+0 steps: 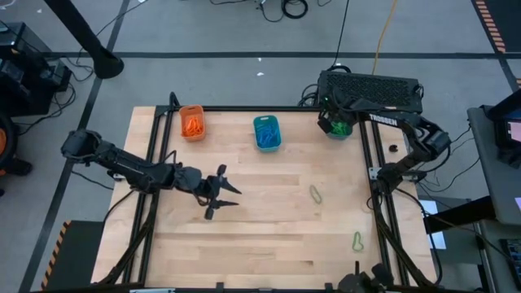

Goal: Sort rubber bands into baskets
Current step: Put the green rubber band into the dark blue bin

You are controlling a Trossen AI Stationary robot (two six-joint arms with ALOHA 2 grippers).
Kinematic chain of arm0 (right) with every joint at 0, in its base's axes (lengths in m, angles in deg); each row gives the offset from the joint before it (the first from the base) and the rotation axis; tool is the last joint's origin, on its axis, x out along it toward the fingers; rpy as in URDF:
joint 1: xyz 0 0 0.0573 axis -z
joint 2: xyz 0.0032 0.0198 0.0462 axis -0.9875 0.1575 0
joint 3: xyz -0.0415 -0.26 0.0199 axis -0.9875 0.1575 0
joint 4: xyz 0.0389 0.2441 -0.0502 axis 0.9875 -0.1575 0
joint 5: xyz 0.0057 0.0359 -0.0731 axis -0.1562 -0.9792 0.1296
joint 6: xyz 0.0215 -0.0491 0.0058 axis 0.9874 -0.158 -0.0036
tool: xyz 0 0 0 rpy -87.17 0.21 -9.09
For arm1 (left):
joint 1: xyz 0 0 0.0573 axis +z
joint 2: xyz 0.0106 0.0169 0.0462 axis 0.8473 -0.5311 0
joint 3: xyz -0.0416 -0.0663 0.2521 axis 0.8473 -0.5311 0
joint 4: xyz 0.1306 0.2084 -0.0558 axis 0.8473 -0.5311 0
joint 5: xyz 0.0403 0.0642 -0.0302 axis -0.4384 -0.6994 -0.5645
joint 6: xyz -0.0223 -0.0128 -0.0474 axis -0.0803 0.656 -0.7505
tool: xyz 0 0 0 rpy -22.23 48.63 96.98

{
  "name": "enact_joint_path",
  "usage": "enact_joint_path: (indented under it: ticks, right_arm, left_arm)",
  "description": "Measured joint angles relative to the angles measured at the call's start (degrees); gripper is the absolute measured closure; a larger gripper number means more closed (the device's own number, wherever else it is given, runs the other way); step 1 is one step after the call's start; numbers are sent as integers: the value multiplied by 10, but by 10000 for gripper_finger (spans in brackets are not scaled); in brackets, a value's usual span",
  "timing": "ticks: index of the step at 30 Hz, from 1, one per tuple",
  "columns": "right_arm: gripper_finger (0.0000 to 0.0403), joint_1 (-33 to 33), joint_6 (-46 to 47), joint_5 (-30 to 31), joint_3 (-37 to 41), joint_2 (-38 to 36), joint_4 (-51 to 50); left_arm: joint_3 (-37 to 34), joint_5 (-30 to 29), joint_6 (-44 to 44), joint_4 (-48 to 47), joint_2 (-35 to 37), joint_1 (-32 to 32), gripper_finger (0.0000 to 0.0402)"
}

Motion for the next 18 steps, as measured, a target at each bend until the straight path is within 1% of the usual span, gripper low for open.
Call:
enact_joint_path:
  ticks: [4, 9, 14, 18]
  right_arm:
    - [381, 7, 0, -1, 0, 0, -3]
    - [342, 20, 3, -2, 0, 0, -3]
    - [299, 26, 4, -2, -1, 0, -11]
    - [275, 26, 18, -2, -20, 0, -50]
  left_arm:
    - [0, 13, 3, 0, 0, 23, 217]
    - [0, 27, 2, -14, 0, 46, 217]
    - [0, 29, 1, -28, 0, 54, 217]
    - [0, 30, 1, -28, 0, 54, 217]
